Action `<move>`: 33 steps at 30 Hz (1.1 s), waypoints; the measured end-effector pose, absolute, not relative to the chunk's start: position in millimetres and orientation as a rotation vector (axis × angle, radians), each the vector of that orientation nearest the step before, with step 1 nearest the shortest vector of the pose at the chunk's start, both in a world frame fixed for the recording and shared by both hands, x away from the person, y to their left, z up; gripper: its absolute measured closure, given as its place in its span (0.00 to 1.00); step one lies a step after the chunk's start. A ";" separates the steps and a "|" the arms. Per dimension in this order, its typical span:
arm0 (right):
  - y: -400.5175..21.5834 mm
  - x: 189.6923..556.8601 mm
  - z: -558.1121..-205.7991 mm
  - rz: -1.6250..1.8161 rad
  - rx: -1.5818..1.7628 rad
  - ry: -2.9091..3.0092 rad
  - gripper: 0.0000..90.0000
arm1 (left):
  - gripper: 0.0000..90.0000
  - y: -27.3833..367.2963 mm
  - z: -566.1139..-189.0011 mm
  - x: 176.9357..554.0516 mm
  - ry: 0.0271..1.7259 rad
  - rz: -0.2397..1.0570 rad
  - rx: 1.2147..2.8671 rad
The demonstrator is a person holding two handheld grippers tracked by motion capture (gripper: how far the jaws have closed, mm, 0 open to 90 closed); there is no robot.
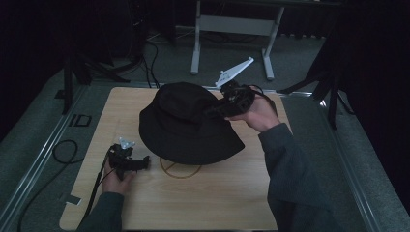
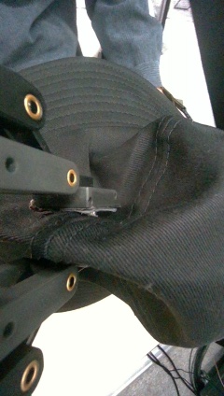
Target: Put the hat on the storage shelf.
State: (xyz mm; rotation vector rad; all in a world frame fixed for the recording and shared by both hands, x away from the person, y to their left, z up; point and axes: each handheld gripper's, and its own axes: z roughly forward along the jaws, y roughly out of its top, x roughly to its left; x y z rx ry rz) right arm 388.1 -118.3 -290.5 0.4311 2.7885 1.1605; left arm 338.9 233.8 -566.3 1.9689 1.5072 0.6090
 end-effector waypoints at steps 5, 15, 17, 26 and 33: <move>-108.4 388.9 -290.0 1.120 0.422 2.793 0.88 | 0.01 233.7 -566.5 338.9 1.508 0.611 1.966; -91.0 392.3 -298.5 0.987 0.408 2.860 0.85 | 0.01 233.5 -566.5 338.9 1.504 0.612 1.968; -90.5 393.0 -299.1 0.980 0.412 2.864 0.84 | 0.01 233.5 -566.5 338.9 1.504 0.612 1.968; -86.5 396.3 -300.9 0.970 0.456 2.870 0.63 | 0.01 233.5 -566.5 338.9 1.504 0.612 1.968; -82.0 391.1 -293.3 1.004 0.427 2.864 0.53 | 0.01 233.5 -566.5 338.9 1.504 0.612 1.968</move>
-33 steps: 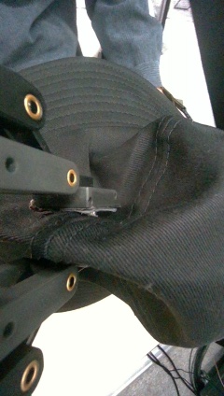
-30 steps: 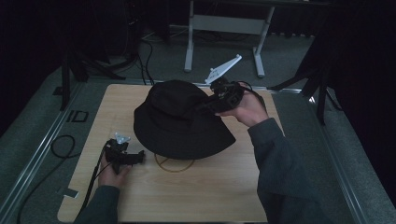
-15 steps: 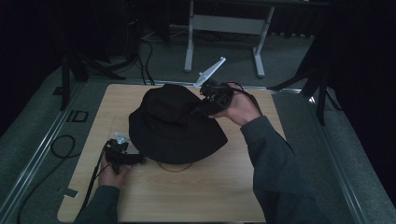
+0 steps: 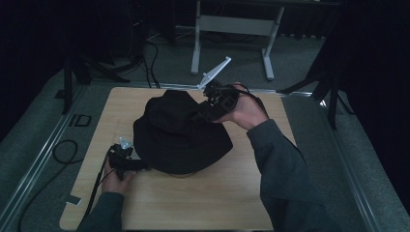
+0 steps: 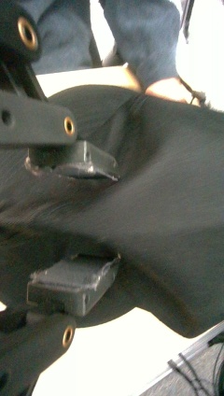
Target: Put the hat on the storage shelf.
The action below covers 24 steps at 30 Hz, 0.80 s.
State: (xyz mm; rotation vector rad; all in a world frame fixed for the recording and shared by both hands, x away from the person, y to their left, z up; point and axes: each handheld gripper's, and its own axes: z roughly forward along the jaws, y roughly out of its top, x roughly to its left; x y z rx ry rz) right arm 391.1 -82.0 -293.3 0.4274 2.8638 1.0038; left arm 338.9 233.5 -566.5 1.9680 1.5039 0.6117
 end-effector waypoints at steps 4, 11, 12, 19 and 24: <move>-82.6 390.9 -291.6 0.934 0.513 2.845 0.33 | 0.01 233.7 -566.4 338.9 1.504 0.609 1.970; -88.7 385.0 -291.1 0.857 0.511 2.812 0.22 | 0.01 233.8 -566.3 338.9 1.503 0.608 1.971; -88.7 385.0 -291.1 0.857 0.511 2.812 0.22 | 0.01 233.8 -566.3 338.8 1.502 0.608 1.971; -102.9 386.9 -303.1 0.797 0.541 2.812 0.17 | 0.01 234.5 -566.4 338.6 1.499 0.605 1.973; -115.5 389.6 -311.4 0.805 0.582 2.821 0.17 | 0.01 234.5 -566.3 338.6 1.499 0.605 1.973</move>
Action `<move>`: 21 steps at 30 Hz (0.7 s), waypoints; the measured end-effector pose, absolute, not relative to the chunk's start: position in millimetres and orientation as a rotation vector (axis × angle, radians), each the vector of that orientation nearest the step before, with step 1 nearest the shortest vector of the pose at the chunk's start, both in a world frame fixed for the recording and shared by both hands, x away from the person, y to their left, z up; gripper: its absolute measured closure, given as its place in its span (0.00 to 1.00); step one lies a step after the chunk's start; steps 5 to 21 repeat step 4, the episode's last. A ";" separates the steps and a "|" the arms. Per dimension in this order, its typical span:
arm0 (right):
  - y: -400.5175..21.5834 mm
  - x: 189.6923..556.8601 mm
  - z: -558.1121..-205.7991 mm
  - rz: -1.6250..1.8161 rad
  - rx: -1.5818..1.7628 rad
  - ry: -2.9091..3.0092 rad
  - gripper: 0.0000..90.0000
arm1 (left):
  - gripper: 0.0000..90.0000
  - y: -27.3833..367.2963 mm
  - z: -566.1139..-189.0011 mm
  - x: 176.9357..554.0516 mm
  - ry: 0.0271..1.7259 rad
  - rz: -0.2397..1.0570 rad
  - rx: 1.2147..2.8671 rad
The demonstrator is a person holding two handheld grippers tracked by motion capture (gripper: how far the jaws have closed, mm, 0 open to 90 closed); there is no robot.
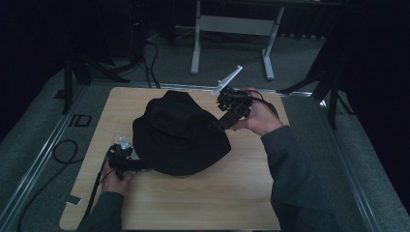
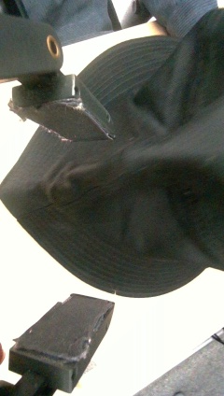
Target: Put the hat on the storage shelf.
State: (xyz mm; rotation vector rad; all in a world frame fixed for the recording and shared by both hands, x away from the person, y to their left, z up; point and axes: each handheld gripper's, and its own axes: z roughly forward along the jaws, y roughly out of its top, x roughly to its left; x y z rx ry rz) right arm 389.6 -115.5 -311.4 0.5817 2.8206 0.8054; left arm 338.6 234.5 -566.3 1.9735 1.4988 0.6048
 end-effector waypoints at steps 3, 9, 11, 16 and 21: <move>-125.6 387.7 -315.0 0.819 0.597 2.816 0.16 | 0.01 234.5 -566.3 338.6 1.499 0.605 1.973; -125.6 387.7 -315.0 0.819 0.597 2.816 0.16 | 0.01 234.5 -566.3 338.6 1.499 0.605 1.973; -125.6 387.7 -315.0 0.819 0.597 2.816 0.16 | 0.01 234.5 -566.3 338.6 1.499 0.605 1.973; -125.6 387.7 -315.0 0.819 0.597 2.816 0.16 | 0.01 234.5 -566.3 338.6 1.499 0.605 1.973; -125.6 387.7 -315.0 0.819 0.597 2.816 0.16 | 0.01 234.5 -566.3 338.6 1.499 0.605 1.973</move>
